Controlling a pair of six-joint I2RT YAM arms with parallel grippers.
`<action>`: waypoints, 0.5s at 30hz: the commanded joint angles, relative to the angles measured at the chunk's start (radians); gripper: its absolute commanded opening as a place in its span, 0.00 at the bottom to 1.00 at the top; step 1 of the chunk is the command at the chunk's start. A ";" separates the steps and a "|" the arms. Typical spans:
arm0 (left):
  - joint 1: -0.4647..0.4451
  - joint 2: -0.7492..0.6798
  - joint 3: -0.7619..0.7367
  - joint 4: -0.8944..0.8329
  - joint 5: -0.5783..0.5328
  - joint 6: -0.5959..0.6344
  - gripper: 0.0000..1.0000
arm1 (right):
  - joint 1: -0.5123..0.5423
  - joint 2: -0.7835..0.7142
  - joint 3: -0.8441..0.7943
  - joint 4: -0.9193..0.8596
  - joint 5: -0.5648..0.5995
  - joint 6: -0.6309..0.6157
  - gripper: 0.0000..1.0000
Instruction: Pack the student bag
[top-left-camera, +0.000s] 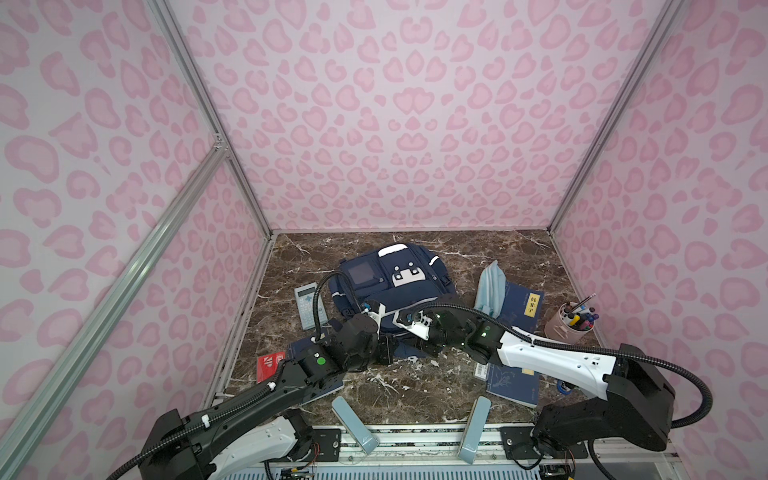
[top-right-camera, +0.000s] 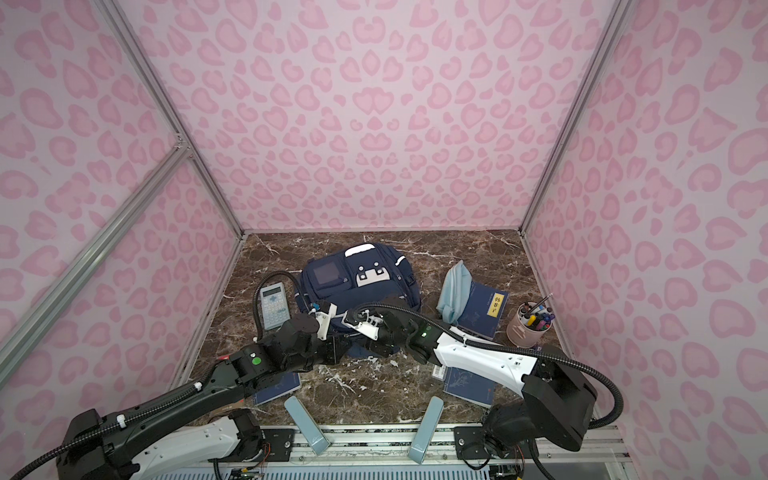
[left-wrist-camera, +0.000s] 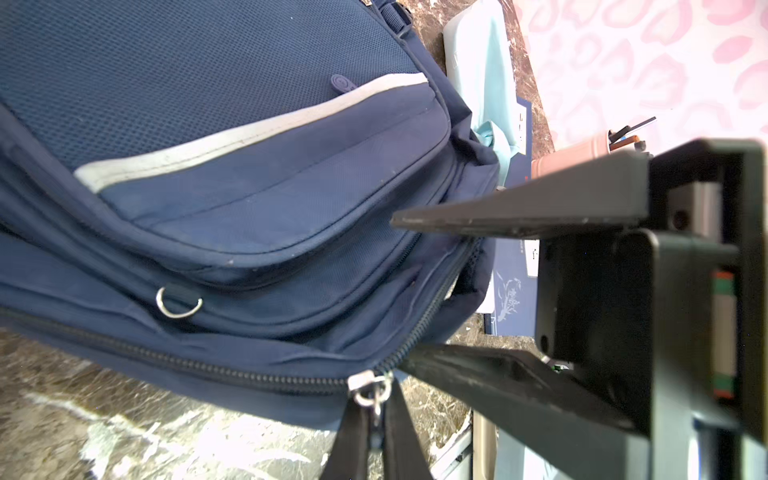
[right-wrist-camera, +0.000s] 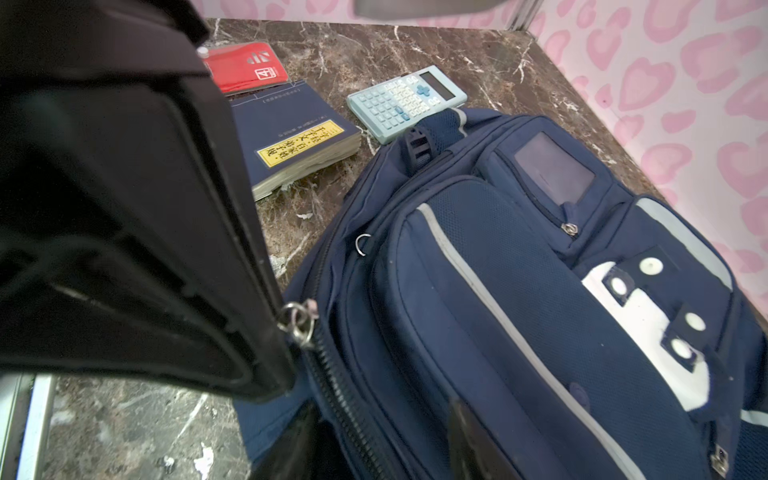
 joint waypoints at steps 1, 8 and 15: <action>0.005 -0.009 0.011 0.052 -0.004 0.009 0.03 | -0.004 0.020 0.001 -0.068 0.003 -0.027 0.32; 0.011 -0.021 0.028 -0.118 -0.210 -0.001 0.03 | -0.004 -0.016 -0.048 -0.064 0.072 -0.032 0.00; 0.206 0.013 -0.024 -0.157 -0.267 0.052 0.03 | -0.004 -0.095 -0.099 -0.069 0.158 -0.054 0.00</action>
